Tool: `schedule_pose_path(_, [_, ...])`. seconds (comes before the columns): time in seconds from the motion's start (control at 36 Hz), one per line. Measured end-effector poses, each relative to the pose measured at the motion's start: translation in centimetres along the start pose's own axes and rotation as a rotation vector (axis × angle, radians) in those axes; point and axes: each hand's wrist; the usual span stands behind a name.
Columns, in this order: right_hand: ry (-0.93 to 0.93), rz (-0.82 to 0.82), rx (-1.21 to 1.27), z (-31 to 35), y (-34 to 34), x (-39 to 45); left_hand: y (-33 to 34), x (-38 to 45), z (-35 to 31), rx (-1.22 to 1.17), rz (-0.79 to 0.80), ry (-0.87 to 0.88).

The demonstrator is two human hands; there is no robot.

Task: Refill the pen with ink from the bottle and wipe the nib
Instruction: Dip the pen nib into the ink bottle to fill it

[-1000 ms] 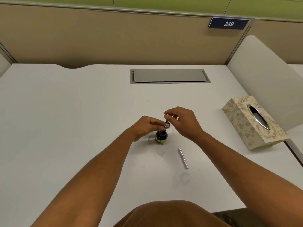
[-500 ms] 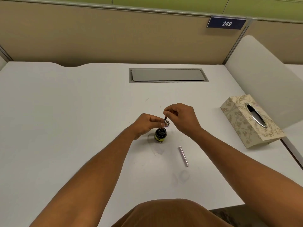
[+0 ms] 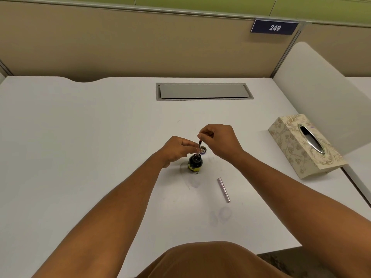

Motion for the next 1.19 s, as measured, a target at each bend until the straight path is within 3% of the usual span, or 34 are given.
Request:
schedule_pose_path(0.53, [-0.021, 0.042, 0.056, 0.3, 0.1, -1.2, 0.2, -0.7, 0.4, -0.038, 0.082, 0.068])
schedule_pose_path(1.19, [0.017, -0.03, 0.069, -0.1, 0.5, -0.9, 0.1, -0.9, 0.5, -0.072, 0.054, 0.079])
Point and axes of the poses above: each hand's wrist, its own x-axis towards the middle knuckle, its own y-axis out of the palm, z = x × y
